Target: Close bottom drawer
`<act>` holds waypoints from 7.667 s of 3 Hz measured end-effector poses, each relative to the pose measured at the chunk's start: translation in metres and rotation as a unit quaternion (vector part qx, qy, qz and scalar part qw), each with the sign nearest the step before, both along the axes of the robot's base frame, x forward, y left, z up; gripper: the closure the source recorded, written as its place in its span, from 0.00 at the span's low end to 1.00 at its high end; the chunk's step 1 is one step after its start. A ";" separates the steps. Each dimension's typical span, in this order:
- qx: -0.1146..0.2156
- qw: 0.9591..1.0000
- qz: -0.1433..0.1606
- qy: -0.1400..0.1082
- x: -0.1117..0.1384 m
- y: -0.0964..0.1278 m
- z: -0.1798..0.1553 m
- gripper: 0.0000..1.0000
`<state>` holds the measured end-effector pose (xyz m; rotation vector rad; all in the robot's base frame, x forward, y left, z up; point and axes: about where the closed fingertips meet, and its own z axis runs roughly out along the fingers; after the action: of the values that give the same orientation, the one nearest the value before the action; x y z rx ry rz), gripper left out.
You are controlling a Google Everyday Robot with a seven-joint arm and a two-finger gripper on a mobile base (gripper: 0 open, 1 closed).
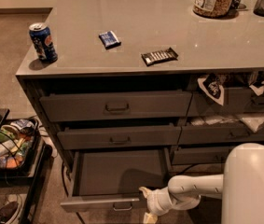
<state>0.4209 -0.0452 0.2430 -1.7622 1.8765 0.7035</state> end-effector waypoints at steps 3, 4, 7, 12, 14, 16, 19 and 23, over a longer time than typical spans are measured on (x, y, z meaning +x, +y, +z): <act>-0.002 1.000 -0.001 -0.001 0.001 0.000 -0.001 0.42; -0.002 1.000 0.000 -0.002 0.001 0.001 -0.002 0.65; 0.025 0.999 -0.012 -0.016 0.006 -0.019 -0.075 1.00; -0.007 0.999 0.005 -0.052 0.103 0.001 -0.094 1.00; 0.001 0.998 0.001 -0.069 0.118 0.008 -0.103 1.00; 0.009 0.992 -0.023 -0.120 0.164 0.005 -0.106 1.00; -0.002 0.985 -0.059 -0.161 0.234 0.003 -0.093 1.00; 0.021 0.984 -0.053 -0.166 0.282 0.031 -0.111 1.00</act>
Offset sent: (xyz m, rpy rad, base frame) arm 0.0011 -0.0004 -0.0006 -0.0034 -0.0027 -0.0024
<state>0.7028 -0.0145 0.1316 -1.6244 1.6991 0.3777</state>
